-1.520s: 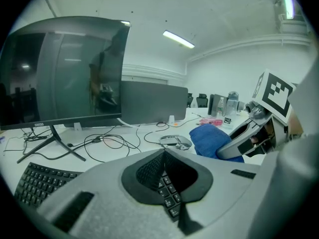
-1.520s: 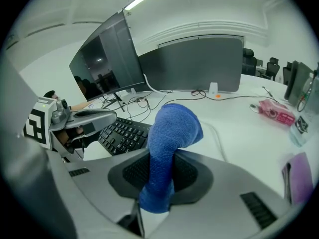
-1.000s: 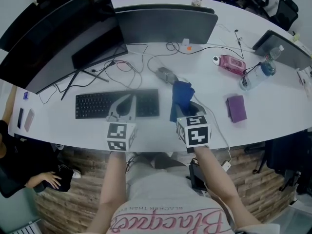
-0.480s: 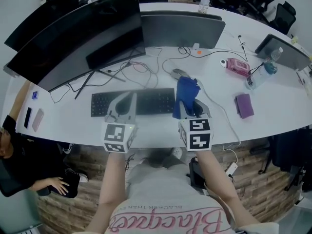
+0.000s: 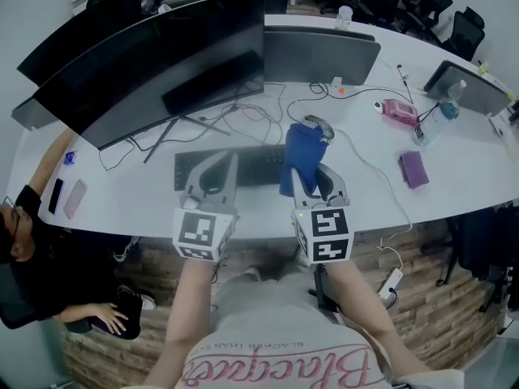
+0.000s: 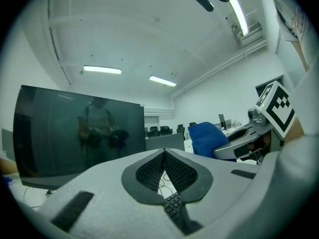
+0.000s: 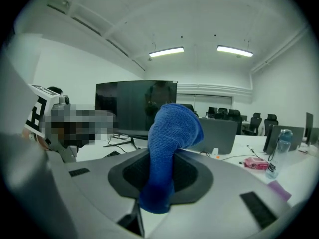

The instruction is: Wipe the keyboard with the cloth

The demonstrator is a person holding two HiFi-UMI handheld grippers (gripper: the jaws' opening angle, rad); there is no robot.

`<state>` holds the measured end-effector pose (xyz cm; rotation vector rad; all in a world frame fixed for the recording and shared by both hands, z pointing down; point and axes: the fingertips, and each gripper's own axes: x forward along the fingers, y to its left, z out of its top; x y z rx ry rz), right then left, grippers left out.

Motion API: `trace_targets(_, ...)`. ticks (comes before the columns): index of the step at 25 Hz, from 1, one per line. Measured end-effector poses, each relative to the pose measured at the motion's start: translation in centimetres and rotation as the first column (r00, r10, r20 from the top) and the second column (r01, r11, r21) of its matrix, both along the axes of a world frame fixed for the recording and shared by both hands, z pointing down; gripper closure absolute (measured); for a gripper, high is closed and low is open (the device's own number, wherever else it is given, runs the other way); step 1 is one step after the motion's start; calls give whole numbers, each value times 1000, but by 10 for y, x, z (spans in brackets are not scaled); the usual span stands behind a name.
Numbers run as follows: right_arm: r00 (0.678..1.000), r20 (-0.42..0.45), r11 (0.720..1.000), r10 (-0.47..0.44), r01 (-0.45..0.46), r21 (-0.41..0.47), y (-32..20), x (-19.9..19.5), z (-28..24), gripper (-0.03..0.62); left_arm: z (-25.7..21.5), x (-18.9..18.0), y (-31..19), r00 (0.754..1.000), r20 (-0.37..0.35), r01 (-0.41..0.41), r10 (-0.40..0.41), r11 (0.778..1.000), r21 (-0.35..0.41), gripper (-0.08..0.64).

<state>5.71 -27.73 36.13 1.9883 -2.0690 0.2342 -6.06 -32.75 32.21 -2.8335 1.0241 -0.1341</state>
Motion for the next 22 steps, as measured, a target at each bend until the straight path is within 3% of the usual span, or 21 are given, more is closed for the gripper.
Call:
trace_targets(4,996,43,994,-83,80,81,5,-51,-14,505,-12,-24,15,1000,-7,-27,27,999,41,555)
trace_targets(12,990,-28,965,-135,138,225,19,-121,-41,505,-35,-67,40,997,-66,-43,51,993,112,555)
trace_targets(22,988,-59,953,-140,150,264,30,-146,-58,505,-46,-81,61,994,-90,-50,63,989,138,555)
